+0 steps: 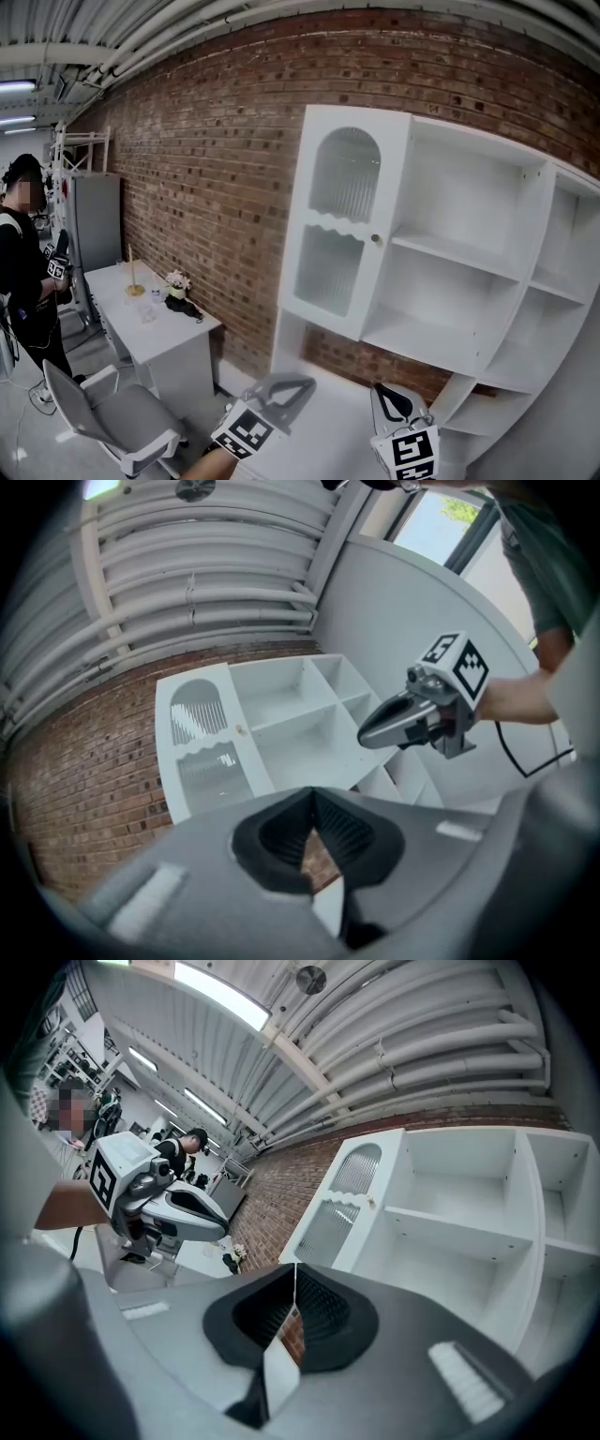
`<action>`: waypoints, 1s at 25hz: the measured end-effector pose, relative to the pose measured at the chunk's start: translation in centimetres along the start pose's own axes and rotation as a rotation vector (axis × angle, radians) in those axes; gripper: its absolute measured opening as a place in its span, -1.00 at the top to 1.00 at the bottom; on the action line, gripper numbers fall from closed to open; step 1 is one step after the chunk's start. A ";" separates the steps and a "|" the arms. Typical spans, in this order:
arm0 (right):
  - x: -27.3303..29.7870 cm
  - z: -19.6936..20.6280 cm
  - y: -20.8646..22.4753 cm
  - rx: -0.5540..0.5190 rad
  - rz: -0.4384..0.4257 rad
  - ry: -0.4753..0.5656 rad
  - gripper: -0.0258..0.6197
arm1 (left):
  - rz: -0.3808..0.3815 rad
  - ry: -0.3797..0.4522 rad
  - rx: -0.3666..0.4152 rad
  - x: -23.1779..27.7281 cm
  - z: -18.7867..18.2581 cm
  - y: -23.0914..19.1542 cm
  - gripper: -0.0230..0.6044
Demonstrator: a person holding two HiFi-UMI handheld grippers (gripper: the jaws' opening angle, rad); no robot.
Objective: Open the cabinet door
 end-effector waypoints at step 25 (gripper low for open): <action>4.7 4.7 7.2 0.011 -0.092 0.046 0.90 | -0.078 -0.072 0.001 7.8 0.5 0.9 0.92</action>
Point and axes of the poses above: the fingertips, and each gripper's own axes: x forward along the fingers, y to its right, z out of its underside, the point moved 9 cm from there along -x, backward along the fingers, and after that the axes turned 8 degrees about -y, right-handed, at the moved point
